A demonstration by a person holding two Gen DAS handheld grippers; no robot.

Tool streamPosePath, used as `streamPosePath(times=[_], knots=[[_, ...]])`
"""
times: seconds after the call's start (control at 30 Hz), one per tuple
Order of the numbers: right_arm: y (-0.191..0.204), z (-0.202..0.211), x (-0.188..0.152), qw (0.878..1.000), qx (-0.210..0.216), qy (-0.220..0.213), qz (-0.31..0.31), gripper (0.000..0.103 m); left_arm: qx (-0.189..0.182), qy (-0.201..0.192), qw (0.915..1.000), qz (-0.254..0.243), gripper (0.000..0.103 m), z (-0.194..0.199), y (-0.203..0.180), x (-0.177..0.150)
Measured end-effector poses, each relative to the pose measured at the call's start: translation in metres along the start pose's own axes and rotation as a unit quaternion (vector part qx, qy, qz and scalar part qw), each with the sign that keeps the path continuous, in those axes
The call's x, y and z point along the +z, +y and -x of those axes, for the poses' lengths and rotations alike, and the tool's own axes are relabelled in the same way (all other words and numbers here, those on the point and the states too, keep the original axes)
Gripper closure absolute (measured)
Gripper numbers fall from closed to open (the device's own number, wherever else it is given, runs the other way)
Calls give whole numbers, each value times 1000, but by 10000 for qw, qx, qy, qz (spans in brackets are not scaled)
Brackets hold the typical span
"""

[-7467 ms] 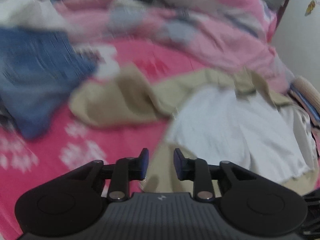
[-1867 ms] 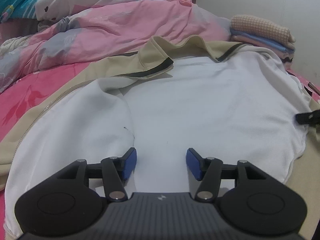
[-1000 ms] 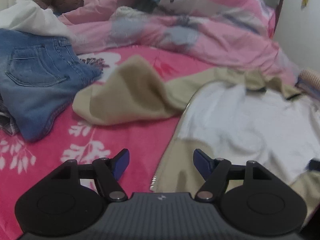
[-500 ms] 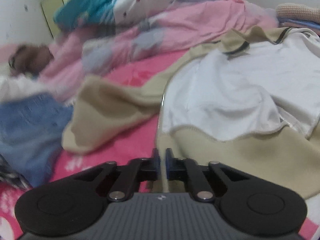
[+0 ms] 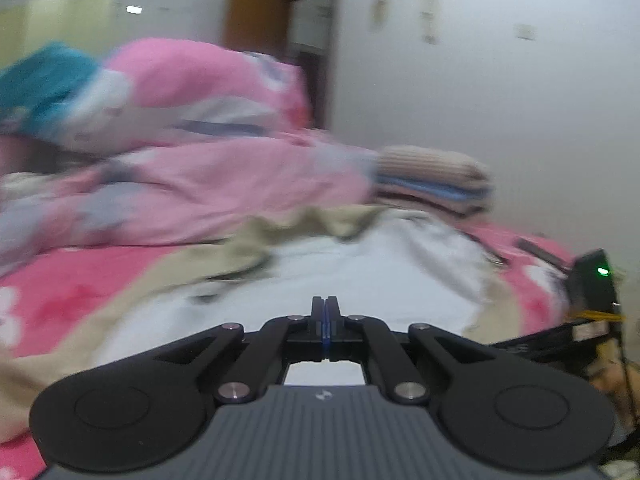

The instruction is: Fold clothes

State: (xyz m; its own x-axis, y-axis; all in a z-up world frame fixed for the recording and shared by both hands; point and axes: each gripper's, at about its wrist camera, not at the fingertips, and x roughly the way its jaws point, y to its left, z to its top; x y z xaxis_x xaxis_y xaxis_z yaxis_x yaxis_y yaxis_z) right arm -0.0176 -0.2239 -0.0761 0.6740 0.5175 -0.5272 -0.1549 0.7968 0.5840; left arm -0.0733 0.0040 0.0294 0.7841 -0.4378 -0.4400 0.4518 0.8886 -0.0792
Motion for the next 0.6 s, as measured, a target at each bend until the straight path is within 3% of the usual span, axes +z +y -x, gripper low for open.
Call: streamPosePath(times=[0.07, 0.13, 0.2, 0.27, 0.33, 0.47, 0.53, 0.6], knots=[[-8, 7, -1, 9999, -35, -59, -116, 53, -248, 200, 9994, -94, 103, -14, -14, -3], [-14, 11, -2, 9998, -35, -85, -201, 52, -180, 384, 9990, -107, 102, -22, -15, -9], [-16, 12, -3, 9996, -25, -83, -253, 52, 107, 561, 9984, 35, 101, -21, 0, -17], [-15, 8, -3, 9995, 88, -31, -289, 51, 655, 743, 9943, 399, 92, -8, 29, -28], [-8, 1, -2, 9990, 354, 72, -281, 51, 1240, 868, 9847, 859, 84, 13, 63, -42], [34, -29, -2, 9926, 1110, 483, 81, 43, 2310, 1000, 9533, 1667, 62, 60, 123, -72], [62, -46, -8, 9872, 1355, 725, 430, 40, 2583, 1017, 9415, 1910, 50, 75, 140, -87], [92, -64, -17, 9794, 1576, 979, 799, 39, 2690, 1110, 9359, 1984, 45, 76, 151, -97]])
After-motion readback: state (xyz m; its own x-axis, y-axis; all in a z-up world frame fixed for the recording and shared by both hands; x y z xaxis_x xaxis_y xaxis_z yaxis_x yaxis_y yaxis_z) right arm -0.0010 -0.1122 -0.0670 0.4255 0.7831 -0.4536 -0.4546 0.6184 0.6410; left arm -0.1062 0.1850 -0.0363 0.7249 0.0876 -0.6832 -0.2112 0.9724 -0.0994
